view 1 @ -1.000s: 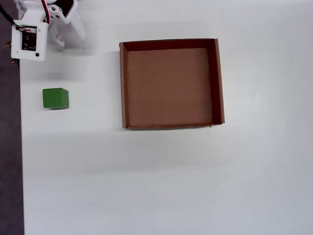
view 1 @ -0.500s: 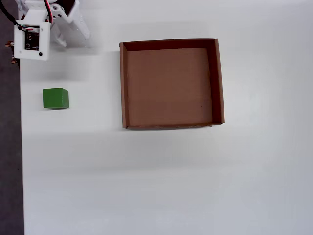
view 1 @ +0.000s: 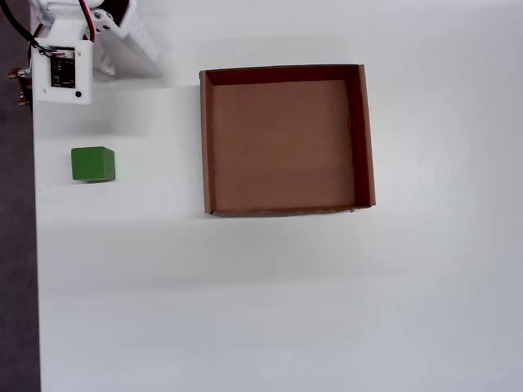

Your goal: Grasp a green cube and put it in a box.

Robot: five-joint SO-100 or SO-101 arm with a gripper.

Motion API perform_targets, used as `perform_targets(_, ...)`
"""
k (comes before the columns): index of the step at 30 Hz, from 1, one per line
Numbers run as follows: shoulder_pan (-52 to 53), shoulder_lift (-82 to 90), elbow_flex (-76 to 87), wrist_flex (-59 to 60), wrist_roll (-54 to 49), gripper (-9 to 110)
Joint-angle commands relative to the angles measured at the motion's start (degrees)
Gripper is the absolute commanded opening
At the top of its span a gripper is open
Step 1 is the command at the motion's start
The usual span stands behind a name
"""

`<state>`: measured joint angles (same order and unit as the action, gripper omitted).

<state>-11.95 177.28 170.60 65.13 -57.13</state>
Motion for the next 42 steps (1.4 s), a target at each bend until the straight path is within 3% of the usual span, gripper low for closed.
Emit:
perform_targets(1,0.79,-2.90,-2.64,-3.87,-0.09,33)
perform_targets(11,4.75,-20.39,-18.37,-6.86,-2.46,37)
perform_targets(27,12.92,-49.48,-42.19,-4.31,-22.85,38)
perform_targets(42,15.47,-73.21,-61.35,-4.13,-23.73,38)
